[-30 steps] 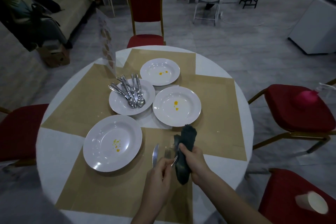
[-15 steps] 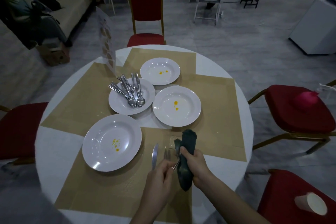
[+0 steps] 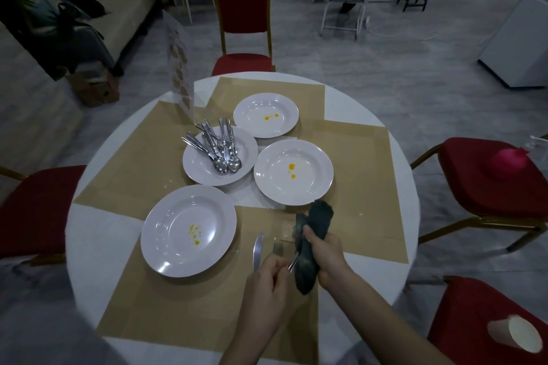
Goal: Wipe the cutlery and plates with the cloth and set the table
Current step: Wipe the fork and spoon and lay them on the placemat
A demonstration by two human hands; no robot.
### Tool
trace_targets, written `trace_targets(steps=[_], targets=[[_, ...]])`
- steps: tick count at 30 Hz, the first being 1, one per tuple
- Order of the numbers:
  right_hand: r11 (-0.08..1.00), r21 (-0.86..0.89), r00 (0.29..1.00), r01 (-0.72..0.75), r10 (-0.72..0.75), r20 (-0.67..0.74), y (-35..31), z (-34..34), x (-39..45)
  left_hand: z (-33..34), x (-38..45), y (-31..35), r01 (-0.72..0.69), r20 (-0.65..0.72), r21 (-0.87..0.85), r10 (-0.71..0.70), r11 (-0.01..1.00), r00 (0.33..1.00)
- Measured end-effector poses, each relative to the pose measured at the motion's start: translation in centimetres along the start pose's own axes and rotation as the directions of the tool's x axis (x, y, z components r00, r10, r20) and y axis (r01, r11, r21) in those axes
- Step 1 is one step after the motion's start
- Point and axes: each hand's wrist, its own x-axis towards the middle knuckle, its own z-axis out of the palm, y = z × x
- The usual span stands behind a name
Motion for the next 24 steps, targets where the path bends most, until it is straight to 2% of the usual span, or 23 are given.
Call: trace_targets(steps=[5, 7, 9, 10, 12, 16, 20, 24], targets=[[0.997, 0.012, 0.975, -0.074, 0.07, 0.209, 1.6, 0.8, -2.1, -0.1, 0.7, 0.4, 0.023, -0.097, -0.034, -0.026, 0.999, 0.995], [0.999, 0.013, 0.985, -0.031, 0.028, 0.171, 1.1, 0.8, -1.7, 0.0, 0.4, 0.2, 0.032, -0.082, -0.014, -0.033, 0.999, 0.996], [0.999, 0.034, 0.999, 0.017, -0.019, 0.05, -0.4, 0.4, -0.4, -0.1, 0.0, -0.3, 0.062, -0.039, -0.019, -0.062, 0.998, 0.997], [0.998, 0.041, 0.999, 0.047, -0.048, 0.016, -1.4, 0.0, 0.2, -0.2, -0.1, -0.4, 0.095, 0.003, -0.066, -0.095, 0.993, 0.995], [0.994, 0.033, 0.994, 0.105, -0.106, 0.034, -2.5, -0.4, 0.7, -0.5, -0.2, -0.5, 0.171, 0.095, -0.207, -0.154, 0.963, 0.983], [0.988, -0.011, 0.979, 0.153, -0.15, 0.14, -1.6, 0.1, -0.4, -0.8, 0.3, -0.1, 0.245, 0.099, -0.44, -0.224, 0.864, 0.97], [0.991, 0.052, 0.975, 0.124, -0.131, 0.177, -0.6, 0.6, -1.7, -1.2, 0.2, -0.2, 0.206, 0.149, -0.388, -0.16, 0.898, 0.976], [0.981, -0.053, 0.965, 0.185, -0.171, 0.201, 1.5, 2.5, -3.7, -1.7, 1.2, 0.1, 0.15, 0.025, -0.317, -0.15, 0.936, 0.988]])
